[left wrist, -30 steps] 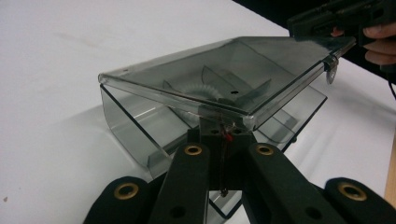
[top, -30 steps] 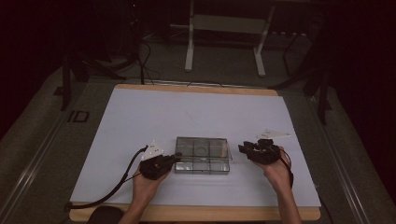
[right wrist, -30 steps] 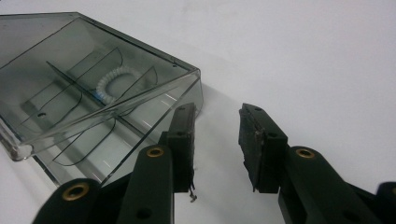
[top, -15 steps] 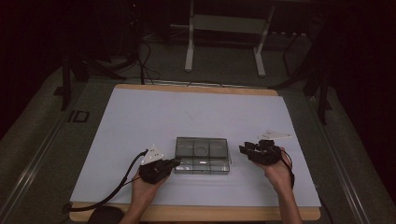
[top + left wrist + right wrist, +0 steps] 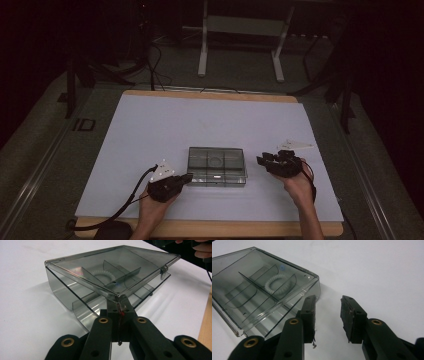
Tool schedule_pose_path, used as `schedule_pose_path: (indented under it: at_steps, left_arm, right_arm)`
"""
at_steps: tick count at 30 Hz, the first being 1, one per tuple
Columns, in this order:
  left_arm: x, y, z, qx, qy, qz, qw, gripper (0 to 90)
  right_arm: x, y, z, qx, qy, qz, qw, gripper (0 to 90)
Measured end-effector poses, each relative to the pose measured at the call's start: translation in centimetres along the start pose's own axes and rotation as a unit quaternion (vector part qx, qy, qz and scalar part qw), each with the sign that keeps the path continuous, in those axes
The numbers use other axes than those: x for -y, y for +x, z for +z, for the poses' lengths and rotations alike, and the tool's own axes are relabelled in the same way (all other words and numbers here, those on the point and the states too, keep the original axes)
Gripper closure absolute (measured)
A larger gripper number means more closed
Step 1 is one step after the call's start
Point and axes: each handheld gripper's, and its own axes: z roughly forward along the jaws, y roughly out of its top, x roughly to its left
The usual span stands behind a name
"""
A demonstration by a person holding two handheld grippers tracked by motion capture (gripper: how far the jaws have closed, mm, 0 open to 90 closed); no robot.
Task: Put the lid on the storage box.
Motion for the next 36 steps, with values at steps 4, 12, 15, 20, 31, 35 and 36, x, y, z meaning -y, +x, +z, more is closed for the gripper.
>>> schedule_pose_path:
  at_steps: [4,12,15,20,31,35,36]
  left_arm:
    - [0.2,0.0,-0.3,-0.002,-0.003,-0.001,1.0,90.0]
    - [0.5,0.0,-0.7,-0.005,0.0,0.012,0.9999,90.0]
    - [0.6,0.1,-0.7,-0.004,-0.003,0.011,0.9999,90.0]
    - [0.8,0.0,-0.9,-0.002,-0.004,0.017,0.9998,90.0]
    - [1.1,-0.2,-1.0,-0.001,0.009,0.022,0.9997,89.7]
    - [1.2,0.0,-1.1,-0.004,0.009,0.023,0.9997,89.3]
    - [1.2,0.1,-1.1,-0.004,0.01,0.024,0.9996,89.2]
  right_arm:
    - [0.0,0.0,0.0,0.0,0.0,0.001,1.0,65.0]
    - [0.0,0.0,-0.1,-0.001,-0.001,0.002,1.0,64.9]
    - [0.1,-0.1,-0.1,-0.001,-0.001,0.004,1.0,64.9]
    - [0.2,-0.1,-0.1,-0.003,-0.001,0.004,1.0,64.3]
    - [0.2,-0.1,0.0,-0.003,0.002,0.005,1.0,64.3]
    - [0.2,-0.1,0.0,-0.003,0.001,0.005,1.0,64.3]
    - [0.2,-0.1,0.0,-0.003,0.001,0.005,1.0,64.2]
